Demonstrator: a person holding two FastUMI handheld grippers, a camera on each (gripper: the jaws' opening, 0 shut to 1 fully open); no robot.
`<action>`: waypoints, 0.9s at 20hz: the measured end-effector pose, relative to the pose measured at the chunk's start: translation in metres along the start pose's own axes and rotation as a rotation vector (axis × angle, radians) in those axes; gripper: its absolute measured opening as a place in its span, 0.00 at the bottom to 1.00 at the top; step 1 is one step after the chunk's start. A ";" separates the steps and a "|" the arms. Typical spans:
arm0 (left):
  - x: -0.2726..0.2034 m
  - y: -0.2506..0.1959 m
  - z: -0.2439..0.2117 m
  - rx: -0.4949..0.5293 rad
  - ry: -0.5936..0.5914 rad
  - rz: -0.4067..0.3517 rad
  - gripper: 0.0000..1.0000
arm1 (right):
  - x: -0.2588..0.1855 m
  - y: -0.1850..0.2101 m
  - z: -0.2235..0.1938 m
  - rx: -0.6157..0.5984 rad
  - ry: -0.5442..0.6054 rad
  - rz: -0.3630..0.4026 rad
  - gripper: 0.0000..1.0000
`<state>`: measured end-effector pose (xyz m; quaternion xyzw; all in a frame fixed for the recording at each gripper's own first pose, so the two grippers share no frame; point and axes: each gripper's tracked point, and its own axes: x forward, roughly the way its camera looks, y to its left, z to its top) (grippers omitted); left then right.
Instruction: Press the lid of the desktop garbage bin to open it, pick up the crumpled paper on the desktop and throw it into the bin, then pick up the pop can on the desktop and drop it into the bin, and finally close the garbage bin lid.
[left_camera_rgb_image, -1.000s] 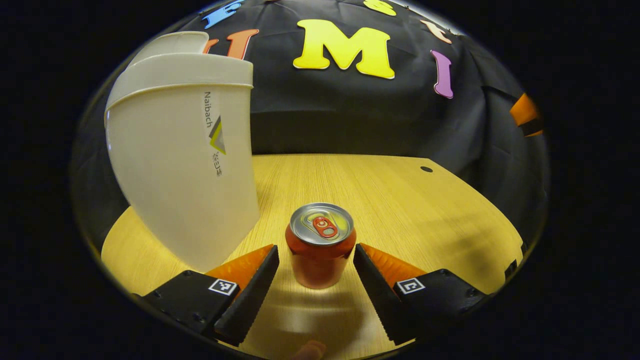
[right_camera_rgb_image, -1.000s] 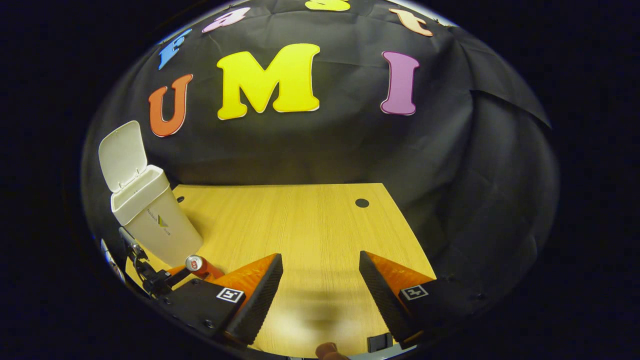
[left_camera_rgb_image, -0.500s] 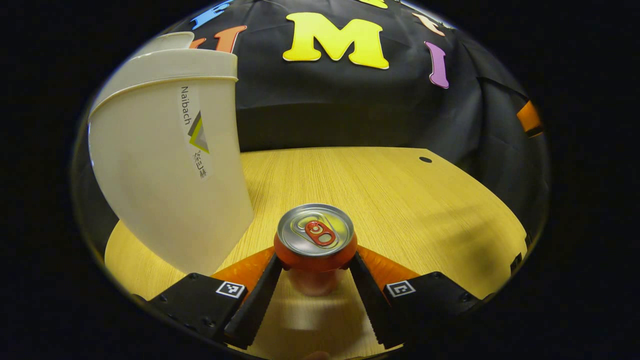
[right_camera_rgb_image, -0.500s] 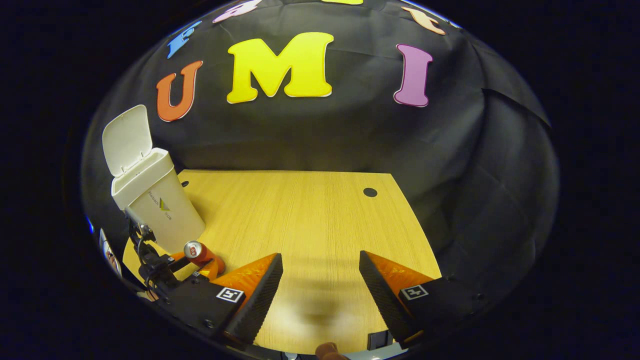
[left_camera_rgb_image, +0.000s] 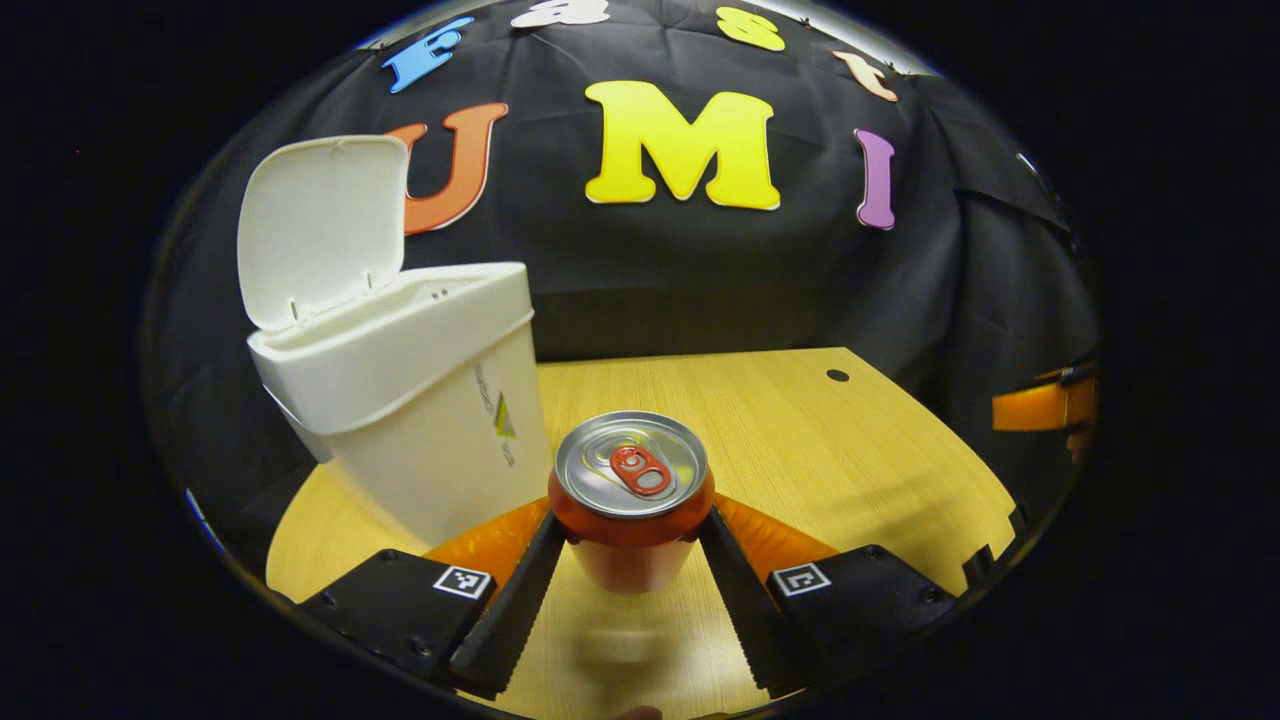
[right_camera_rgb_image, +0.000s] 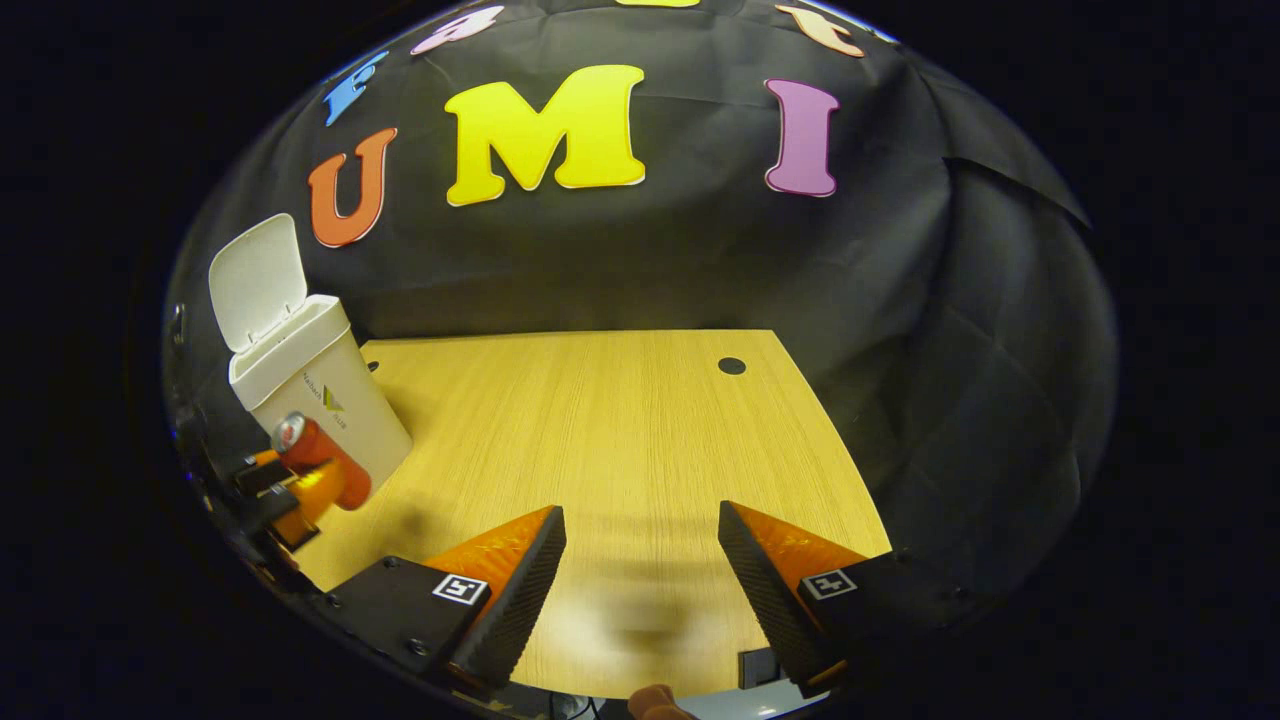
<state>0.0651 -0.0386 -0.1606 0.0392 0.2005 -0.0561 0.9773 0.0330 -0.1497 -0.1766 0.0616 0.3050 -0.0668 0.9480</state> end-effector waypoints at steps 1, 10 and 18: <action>-0.009 0.008 0.012 0.002 -0.002 0.022 0.86 | -0.002 -0.002 -0.002 0.013 -0.003 0.001 0.94; -0.044 0.115 0.155 -0.045 -0.136 0.212 0.86 | -0.009 0.032 0.015 0.097 -0.054 0.065 0.98; 0.027 0.169 0.133 -0.145 -0.073 0.281 0.87 | -0.016 0.060 0.019 0.057 -0.058 0.082 0.94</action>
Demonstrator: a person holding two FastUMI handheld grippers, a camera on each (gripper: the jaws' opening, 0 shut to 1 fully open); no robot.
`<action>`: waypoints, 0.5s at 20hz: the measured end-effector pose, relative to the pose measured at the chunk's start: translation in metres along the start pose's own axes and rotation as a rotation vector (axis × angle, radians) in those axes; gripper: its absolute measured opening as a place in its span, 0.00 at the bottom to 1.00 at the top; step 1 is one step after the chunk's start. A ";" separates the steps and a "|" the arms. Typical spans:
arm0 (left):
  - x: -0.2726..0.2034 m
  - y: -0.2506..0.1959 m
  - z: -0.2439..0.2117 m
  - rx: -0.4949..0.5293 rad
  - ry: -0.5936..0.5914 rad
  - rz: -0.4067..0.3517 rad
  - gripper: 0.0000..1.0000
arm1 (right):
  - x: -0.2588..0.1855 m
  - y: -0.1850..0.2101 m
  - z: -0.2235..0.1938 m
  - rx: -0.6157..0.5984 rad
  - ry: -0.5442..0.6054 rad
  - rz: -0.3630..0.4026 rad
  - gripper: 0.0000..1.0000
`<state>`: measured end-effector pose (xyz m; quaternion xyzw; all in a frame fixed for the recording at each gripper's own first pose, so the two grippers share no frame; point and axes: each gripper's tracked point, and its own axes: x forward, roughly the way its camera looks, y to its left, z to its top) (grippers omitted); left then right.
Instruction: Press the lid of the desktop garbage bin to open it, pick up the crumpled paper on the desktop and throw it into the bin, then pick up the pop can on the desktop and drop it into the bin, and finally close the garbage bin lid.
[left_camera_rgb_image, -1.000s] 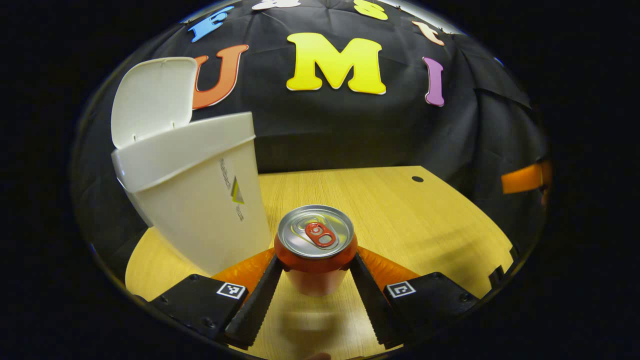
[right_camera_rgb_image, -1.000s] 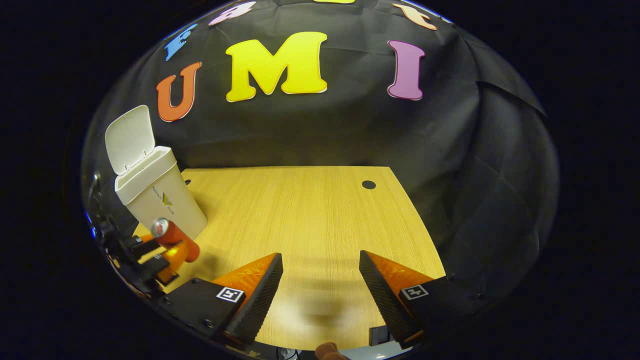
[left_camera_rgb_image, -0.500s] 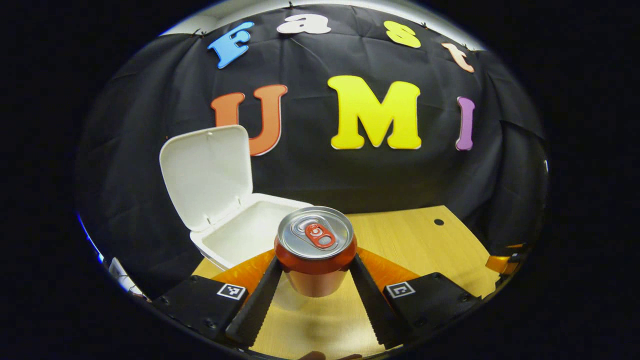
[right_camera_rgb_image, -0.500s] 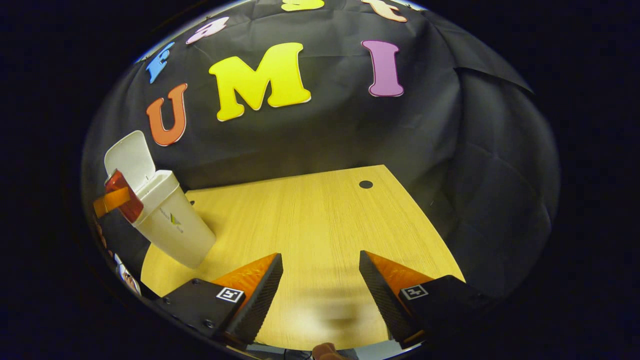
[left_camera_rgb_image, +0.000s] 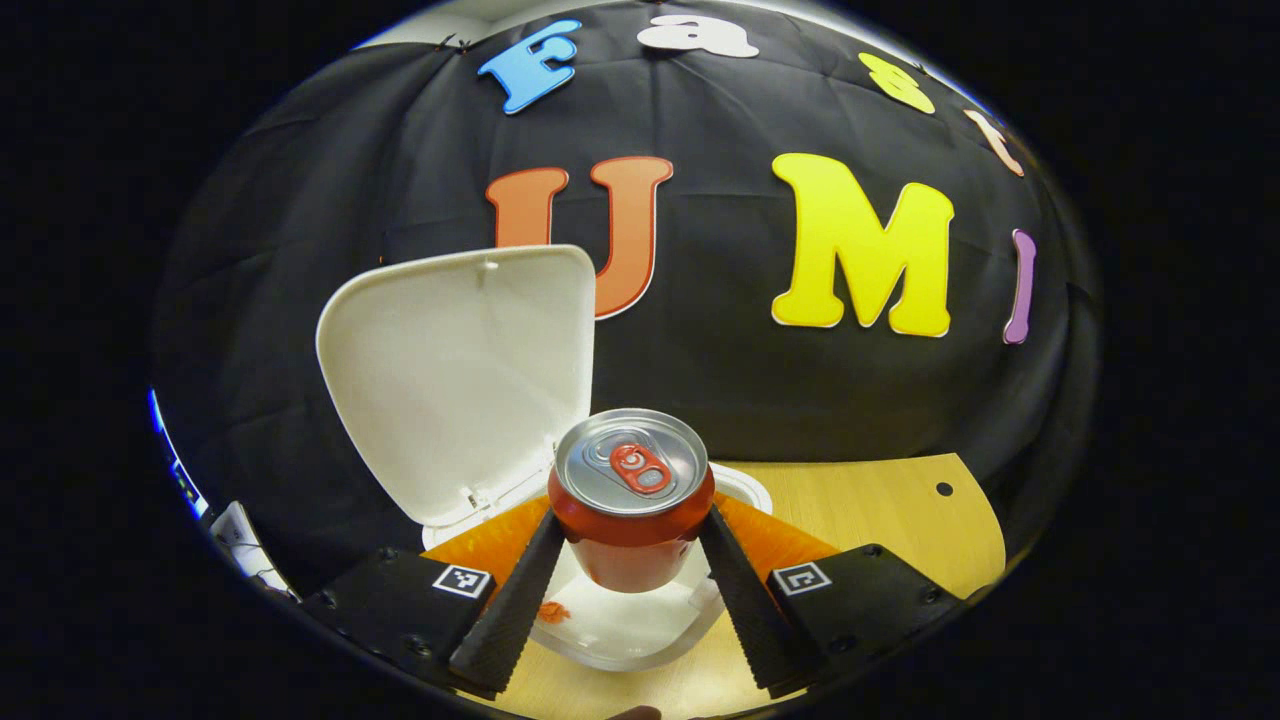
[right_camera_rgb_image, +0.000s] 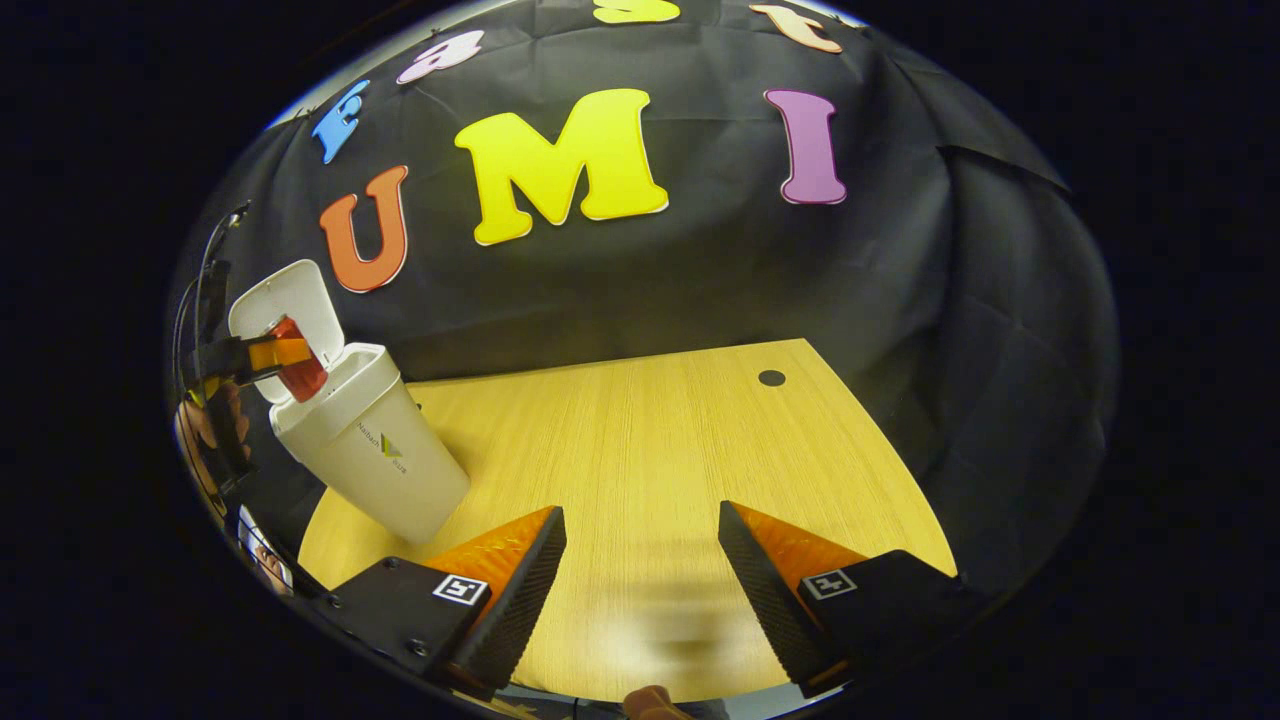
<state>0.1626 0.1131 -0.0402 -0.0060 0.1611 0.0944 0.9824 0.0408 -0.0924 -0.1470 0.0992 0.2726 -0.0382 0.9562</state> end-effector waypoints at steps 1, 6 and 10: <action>0.007 0.000 -0.004 -0.014 0.009 -0.001 0.87 | 0.000 0.001 -0.001 -0.013 0.006 -0.002 0.94; 0.036 0.005 -0.037 -0.029 0.101 0.030 0.87 | 0.004 0.002 -0.009 -0.004 0.036 -0.023 0.94; 0.035 0.008 -0.032 0.001 0.054 0.064 0.88 | 0.006 0.001 -0.007 -0.007 0.024 -0.039 0.94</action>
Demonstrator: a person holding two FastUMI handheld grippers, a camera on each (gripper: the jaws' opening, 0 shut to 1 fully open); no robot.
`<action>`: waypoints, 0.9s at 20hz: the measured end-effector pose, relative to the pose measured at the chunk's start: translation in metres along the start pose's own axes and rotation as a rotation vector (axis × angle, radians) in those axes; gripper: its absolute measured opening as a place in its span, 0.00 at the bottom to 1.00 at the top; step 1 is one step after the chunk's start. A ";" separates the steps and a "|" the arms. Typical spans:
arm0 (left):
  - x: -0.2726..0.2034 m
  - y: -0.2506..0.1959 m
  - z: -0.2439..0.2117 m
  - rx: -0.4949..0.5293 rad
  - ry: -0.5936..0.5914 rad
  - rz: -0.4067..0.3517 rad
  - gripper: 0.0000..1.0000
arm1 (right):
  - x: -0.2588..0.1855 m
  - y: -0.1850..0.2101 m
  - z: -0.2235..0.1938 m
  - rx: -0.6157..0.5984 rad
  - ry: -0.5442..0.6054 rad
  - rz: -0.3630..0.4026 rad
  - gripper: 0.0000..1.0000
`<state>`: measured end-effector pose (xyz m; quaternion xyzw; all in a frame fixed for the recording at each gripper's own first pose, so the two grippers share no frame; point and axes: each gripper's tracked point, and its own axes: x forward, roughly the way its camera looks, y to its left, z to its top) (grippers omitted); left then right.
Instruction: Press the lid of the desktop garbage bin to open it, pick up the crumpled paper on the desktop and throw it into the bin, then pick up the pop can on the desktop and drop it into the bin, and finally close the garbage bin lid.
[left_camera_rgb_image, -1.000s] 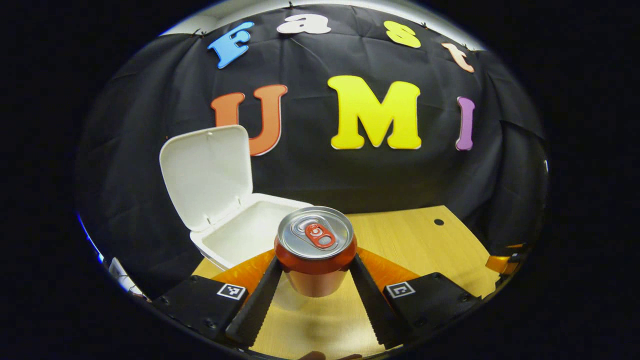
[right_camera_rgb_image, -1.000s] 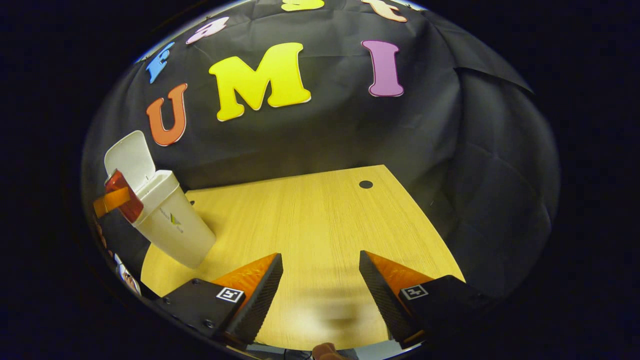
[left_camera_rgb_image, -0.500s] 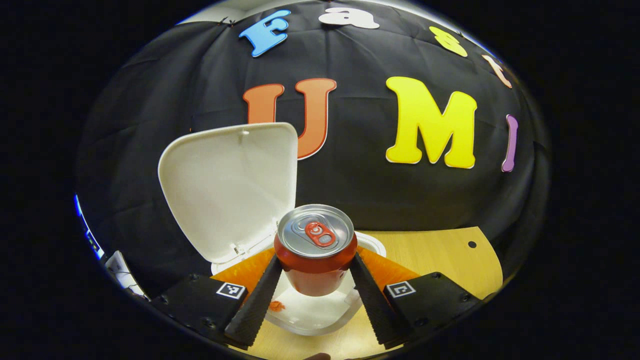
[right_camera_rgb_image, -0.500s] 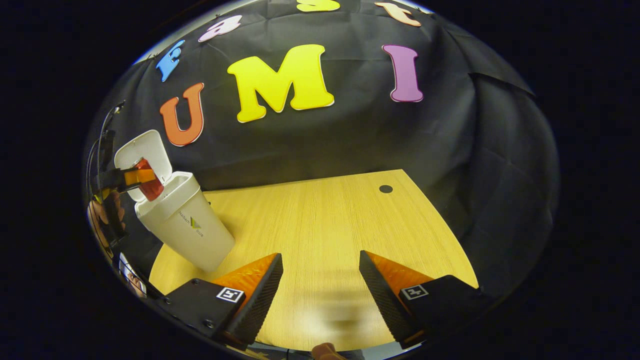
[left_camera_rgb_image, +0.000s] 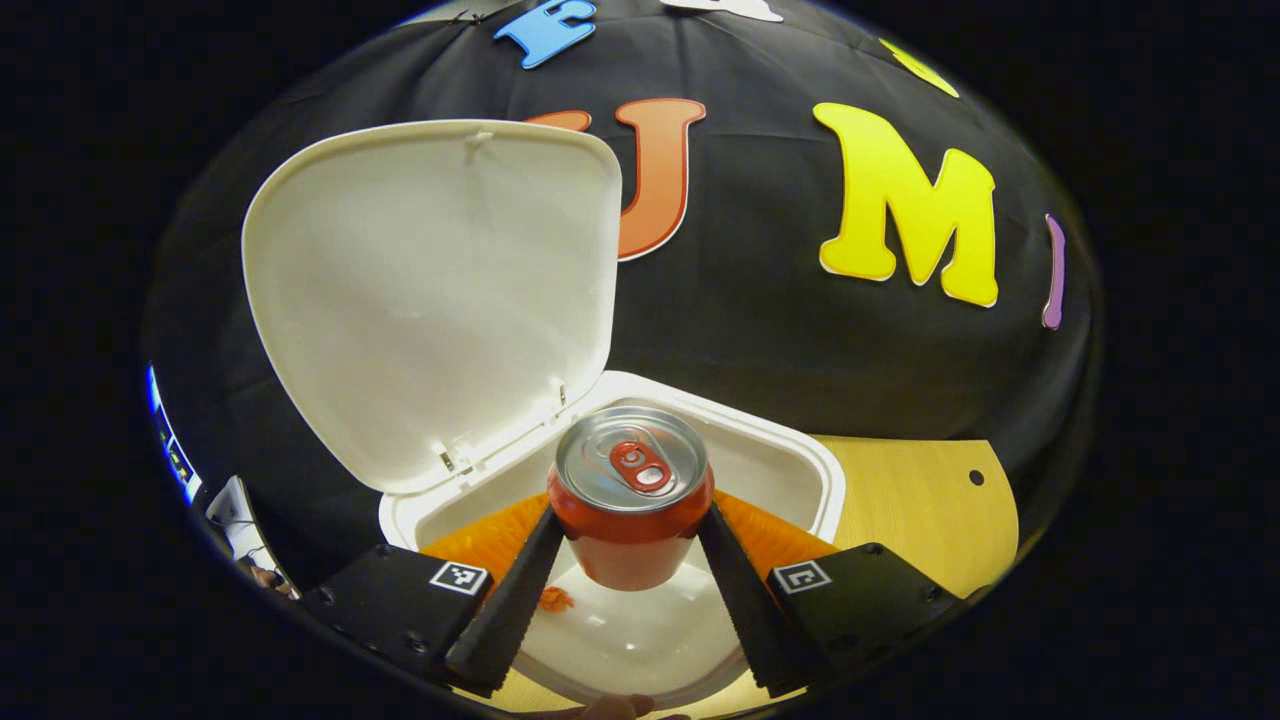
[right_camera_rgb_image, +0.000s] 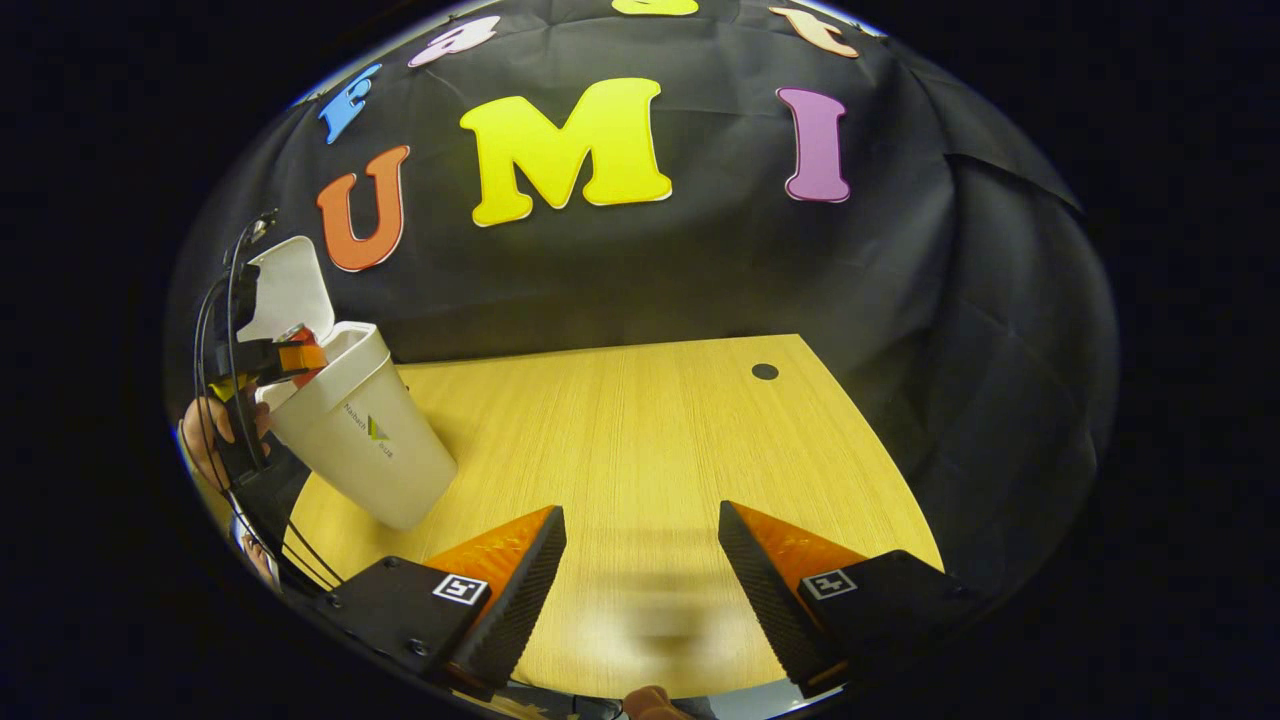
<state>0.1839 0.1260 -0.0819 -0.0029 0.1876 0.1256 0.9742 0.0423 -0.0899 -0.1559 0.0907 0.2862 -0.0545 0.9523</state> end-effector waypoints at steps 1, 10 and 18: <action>-0.003 -0.001 0.003 0.012 -0.018 0.001 0.88 | 0.000 0.000 -0.002 0.001 0.002 0.002 0.98; -0.026 -0.006 -0.003 -0.011 -0.003 -0.019 0.96 | 0.003 -0.003 0.002 0.015 -0.004 0.039 0.94; -0.114 0.017 -0.012 -0.010 -0.113 0.012 0.97 | 0.011 0.043 0.068 -0.033 -0.120 0.161 0.97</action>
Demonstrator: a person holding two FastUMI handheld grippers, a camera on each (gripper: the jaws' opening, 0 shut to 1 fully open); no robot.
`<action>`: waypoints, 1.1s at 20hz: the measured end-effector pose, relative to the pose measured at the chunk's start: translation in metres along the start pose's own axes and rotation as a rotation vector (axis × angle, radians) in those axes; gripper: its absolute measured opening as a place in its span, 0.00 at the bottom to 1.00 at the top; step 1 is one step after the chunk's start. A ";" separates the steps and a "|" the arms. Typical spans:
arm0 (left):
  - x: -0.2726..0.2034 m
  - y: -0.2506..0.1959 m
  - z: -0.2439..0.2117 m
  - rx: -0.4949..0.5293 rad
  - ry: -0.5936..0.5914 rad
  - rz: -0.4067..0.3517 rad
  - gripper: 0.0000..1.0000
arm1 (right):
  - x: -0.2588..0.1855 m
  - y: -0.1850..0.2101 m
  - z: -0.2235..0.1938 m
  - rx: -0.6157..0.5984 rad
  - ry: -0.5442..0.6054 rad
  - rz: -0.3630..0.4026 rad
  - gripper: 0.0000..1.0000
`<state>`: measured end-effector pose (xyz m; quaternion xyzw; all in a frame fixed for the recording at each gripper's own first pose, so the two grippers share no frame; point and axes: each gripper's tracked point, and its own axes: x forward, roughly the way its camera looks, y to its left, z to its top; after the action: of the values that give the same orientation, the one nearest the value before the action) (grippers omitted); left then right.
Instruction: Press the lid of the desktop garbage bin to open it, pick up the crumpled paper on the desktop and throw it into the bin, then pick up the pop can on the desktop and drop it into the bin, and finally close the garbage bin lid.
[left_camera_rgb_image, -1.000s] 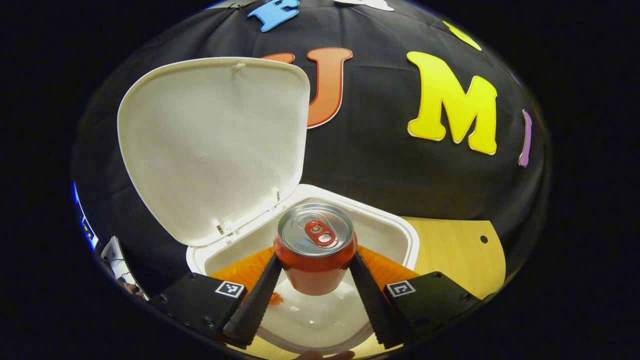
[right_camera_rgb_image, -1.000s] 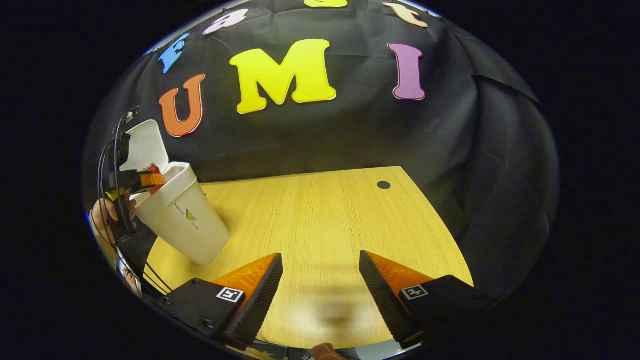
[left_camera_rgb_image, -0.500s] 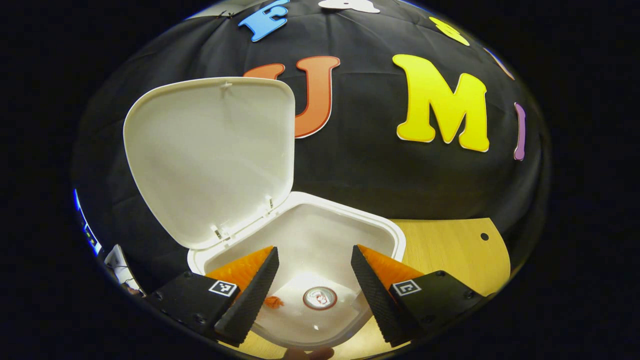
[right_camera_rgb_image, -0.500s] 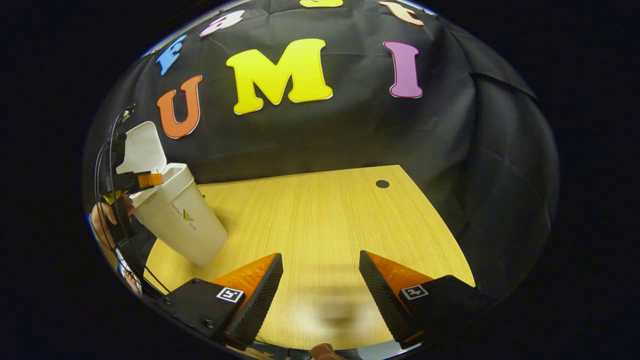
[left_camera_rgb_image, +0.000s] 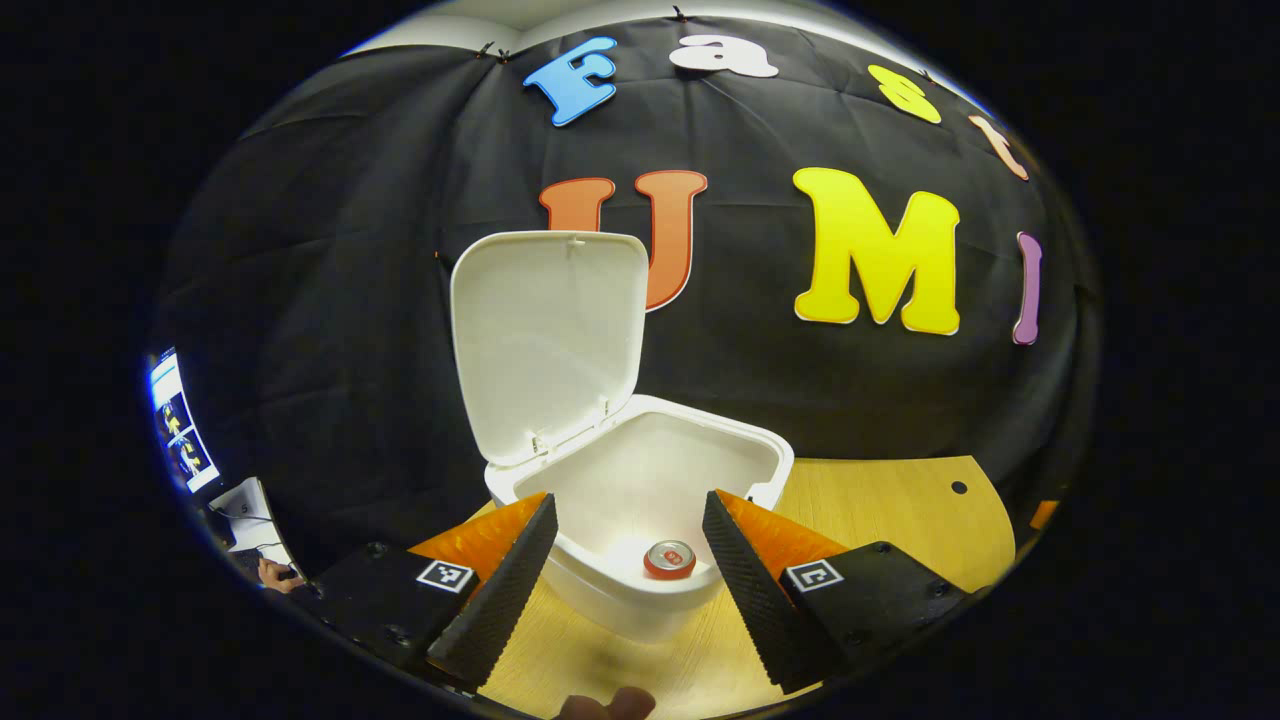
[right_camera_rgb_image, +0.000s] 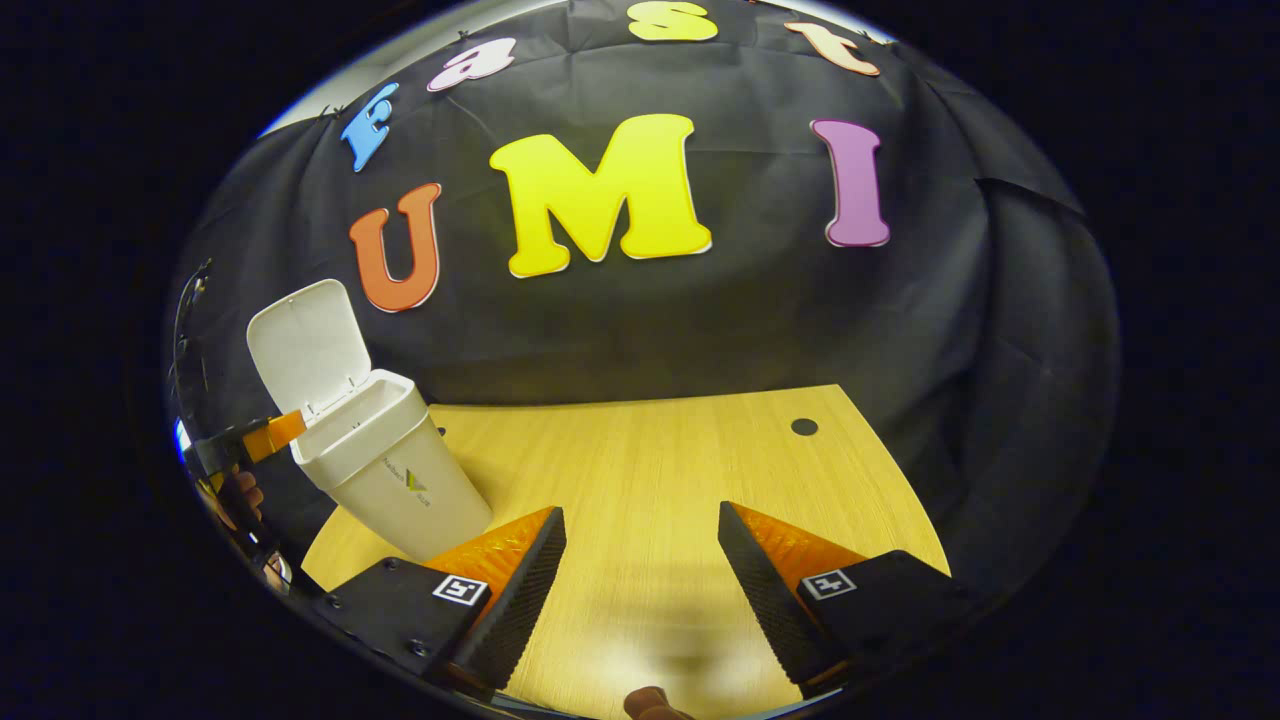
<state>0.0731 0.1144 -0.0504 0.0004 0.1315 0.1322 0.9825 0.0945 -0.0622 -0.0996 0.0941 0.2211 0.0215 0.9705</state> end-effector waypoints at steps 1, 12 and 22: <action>-0.011 -0.003 -0.004 0.000 0.001 -0.019 0.97 | 0.004 0.011 0.007 -0.013 -0.006 0.026 0.98; -0.077 0.037 0.037 0.061 -0.130 0.054 0.97 | 0.042 0.137 0.045 -0.129 -0.043 0.265 0.98; 0.000 0.074 0.232 0.025 -0.373 0.207 0.95 | 0.063 0.110 0.015 -0.089 0.025 0.206 0.98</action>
<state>0.1137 0.1941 0.1764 0.0506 -0.0517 0.2286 0.9708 0.1575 0.0480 -0.0921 0.0730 0.2212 0.1322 0.9635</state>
